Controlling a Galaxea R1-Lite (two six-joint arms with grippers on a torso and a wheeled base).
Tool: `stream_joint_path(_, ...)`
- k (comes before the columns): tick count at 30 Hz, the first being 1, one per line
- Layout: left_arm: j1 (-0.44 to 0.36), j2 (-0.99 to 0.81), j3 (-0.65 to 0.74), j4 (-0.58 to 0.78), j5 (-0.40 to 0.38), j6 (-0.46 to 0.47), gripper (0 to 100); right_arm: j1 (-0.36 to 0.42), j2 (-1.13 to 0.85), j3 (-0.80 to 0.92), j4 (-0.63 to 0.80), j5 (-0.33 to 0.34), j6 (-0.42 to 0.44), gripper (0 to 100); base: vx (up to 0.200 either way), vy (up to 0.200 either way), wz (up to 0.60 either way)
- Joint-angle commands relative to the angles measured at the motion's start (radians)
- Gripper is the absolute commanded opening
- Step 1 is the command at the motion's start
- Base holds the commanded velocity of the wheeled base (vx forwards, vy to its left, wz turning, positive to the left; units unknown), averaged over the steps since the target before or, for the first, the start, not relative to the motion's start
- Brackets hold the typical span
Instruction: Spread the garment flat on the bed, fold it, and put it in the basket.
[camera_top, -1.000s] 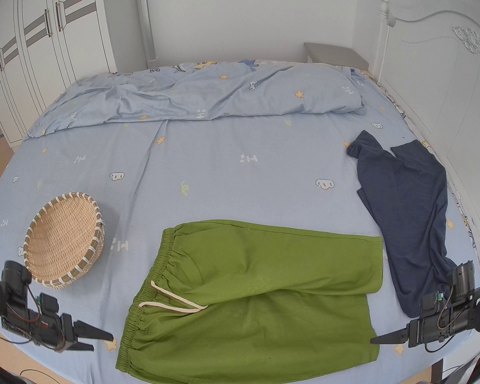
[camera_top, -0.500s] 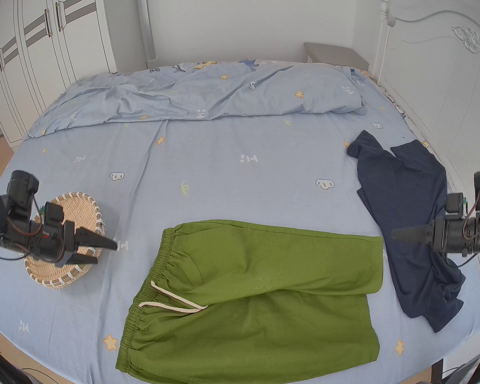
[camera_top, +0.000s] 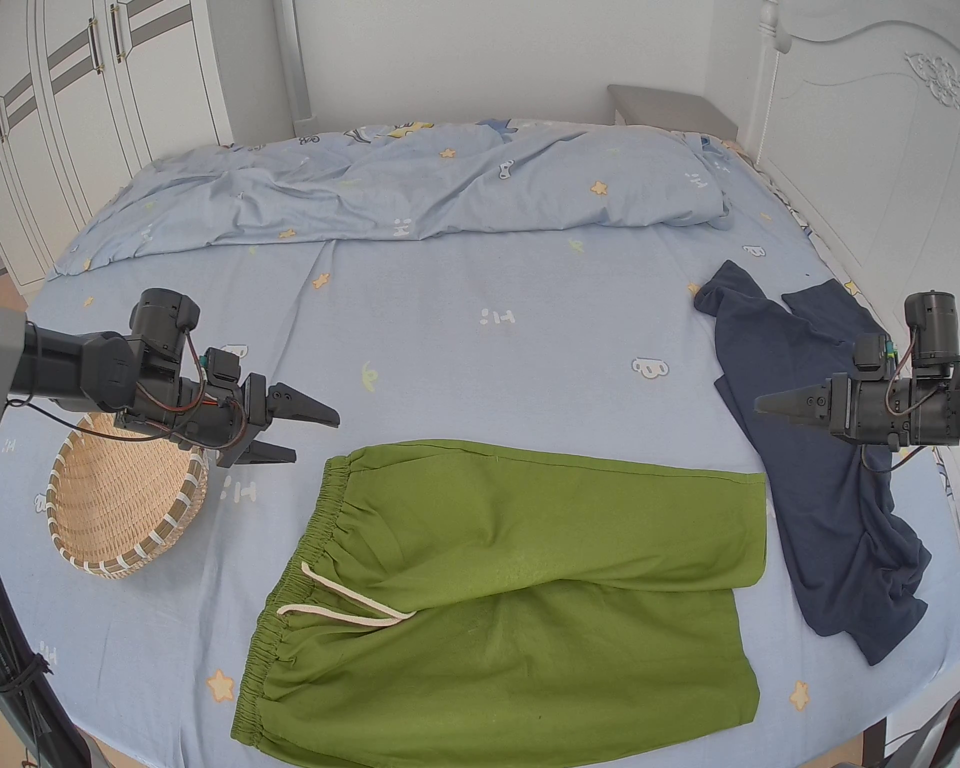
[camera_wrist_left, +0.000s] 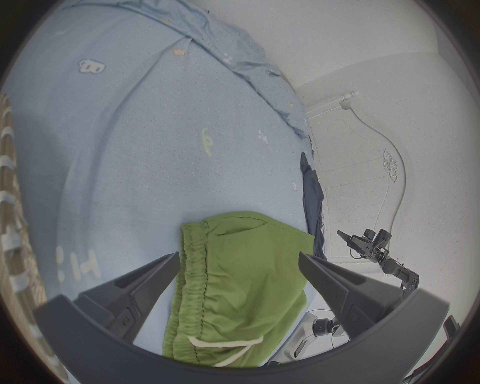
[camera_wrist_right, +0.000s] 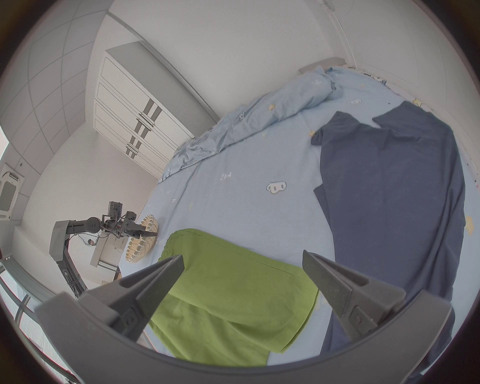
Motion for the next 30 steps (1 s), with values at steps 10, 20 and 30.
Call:
stream_joint_path(10,-0.019,0.195,-0.061,-0.117,0.009,-0.006,100,-0.002,0.088,-0.006,-0.027,0.001,0.004,100,0.0,0.0,0.0)
stream_joint_path(20,-0.041,0.257,-0.104,-0.14,0.009,-0.013,100,0.0,0.09,-0.006,-0.028,0.001,0.004,100,0.0,0.0,0.0)
stream_joint_path(30,-0.07,0.254,-0.104,-0.146,0.006,-0.013,100,0.001,0.09,-0.004,-0.027,0.002,0.006,100,0.0,0.0,0.0)
